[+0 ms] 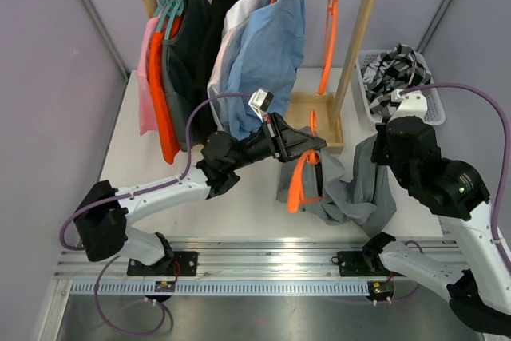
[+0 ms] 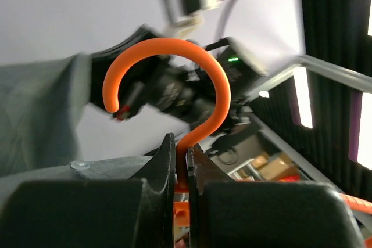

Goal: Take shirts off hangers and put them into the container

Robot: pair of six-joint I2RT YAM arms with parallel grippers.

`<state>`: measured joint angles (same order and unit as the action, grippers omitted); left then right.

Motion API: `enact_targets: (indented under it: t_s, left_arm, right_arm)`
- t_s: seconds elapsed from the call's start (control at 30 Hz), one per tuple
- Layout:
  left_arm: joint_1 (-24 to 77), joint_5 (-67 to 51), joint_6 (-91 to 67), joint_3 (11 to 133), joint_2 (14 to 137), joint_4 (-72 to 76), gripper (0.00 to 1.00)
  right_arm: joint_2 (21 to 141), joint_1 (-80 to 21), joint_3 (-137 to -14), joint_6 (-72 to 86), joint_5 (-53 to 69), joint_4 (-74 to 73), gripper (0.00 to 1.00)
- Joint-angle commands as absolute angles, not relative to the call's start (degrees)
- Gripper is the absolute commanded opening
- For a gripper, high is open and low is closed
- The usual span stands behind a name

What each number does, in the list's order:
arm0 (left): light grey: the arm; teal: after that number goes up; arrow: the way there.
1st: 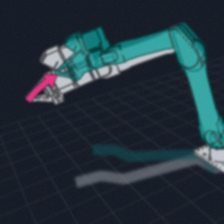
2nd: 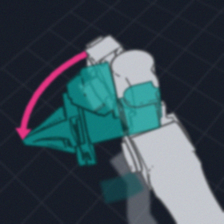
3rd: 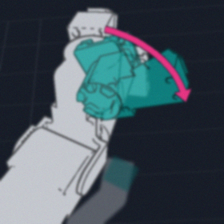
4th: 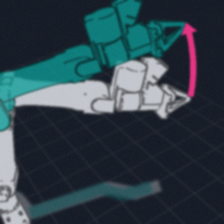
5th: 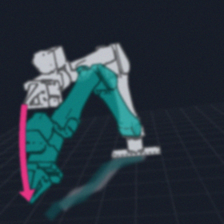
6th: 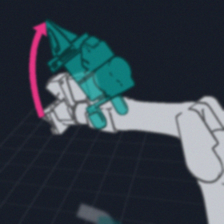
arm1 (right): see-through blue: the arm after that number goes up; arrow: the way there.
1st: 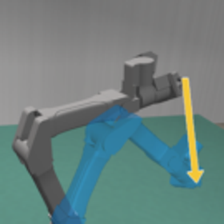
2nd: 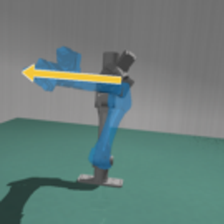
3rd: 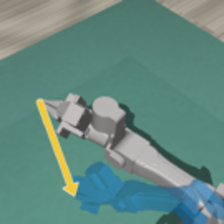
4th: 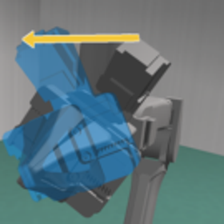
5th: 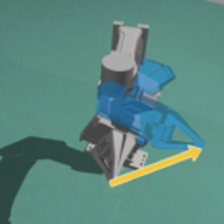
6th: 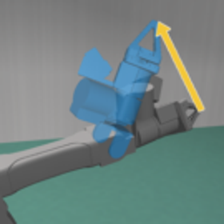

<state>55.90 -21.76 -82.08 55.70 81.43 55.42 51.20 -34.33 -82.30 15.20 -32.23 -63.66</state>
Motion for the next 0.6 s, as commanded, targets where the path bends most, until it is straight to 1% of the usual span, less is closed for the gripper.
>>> enact_targets:
  t_s: [0.0, 0.03, 0.07, 0.1, 0.13, 0.17, 0.2, 0.27, 0.3, 0.33, 0.43, 0.5, 0.57]
  left_arm:
    - [57.0, -19.5, -68.6, 62.6, 72.0, 38.1, 0.0]
    - [57.0, -17.9, -66.3, 62.9, 70.0, 34.8, 0.0]
    - [57.0, -16.4, -64.2, 63.3, 67.4, 29.1, 0.0]
    - [56.9, -13.8, -60.2, 63.9, 66.5, 26.1, 0.0]
    - [56.7, -12.6, -58.4, 65.8, 65.7, 23.1, 0.0]
    - [56.3, -10.9, -56.9, 67.1, 65.3, 16.7, 0.0]
    - [55.8, -10.6, -55.1, 67.9, 65.3, 14.3, 0.0]
    - [54.5, -10.1, -54.6, 68.7, 65.5, 10.6, 0.0]
    - [54.1, -10.1, -54.4, 68.9, 65.7, 9.8, 0.0]
    - [54.0, -9.9, -54.4, 68.6, 66.0, 9.1, 0.0]
    - [53.8, -8.4, -53.7, 67.9, 67.4, 7.0, 0.0]
    - [52.7, -8.5, -54.3, 66.5, 68.8, 6.8, 0.0]
    - [51.3, -10.9, -55.7, 64.5, 69.4, 9.0, 0.0]
  right_arm:
    - [51.2, -34.1, -82.4, 14.1, -31.0, -61.3, 0.02]
    - [51.1, -34.1, -82.4, 14.0, -30.4, -60.9, 0.2]
    - [50.9, -34.1, -82.4, 13.5, -29.6, -60.5, 0.45]
    - [50.4, -34.1, -82.5, 13.3, -28.7, -60.2, 0.75]
    - [50.3, -34.1, -83.1, 12.9, -25.6, -59.5, 0.8]
    - [49.9, -34.1, -83.5, 12.6, -23.8, -59.2, 0.87]
    - [49.2, -34.1, -84.2, 12.3, -19.6, -58.8, 0.96]
    - [48.1, -34.1, -84.6, 11.7, -14.9, -56.8, 0.97]
    - [46.9, -34.1, -85.0, 11.6, -9.9, -56.1, 0.97]
    - [46.3, -34.1, -85.2, 11.7, -7.6, -54.5, 0.98]
    - [45.2, -34.1, -85.1, 12.5, 2.5, -51.6, 0.97]
    - [44.8, -34.1, -84.5, 13.2, 8.5, -50.4, 0.96]
    - [44.4, -34.1, -83.6, 14.0, 10.9, -48.2, 0.96]
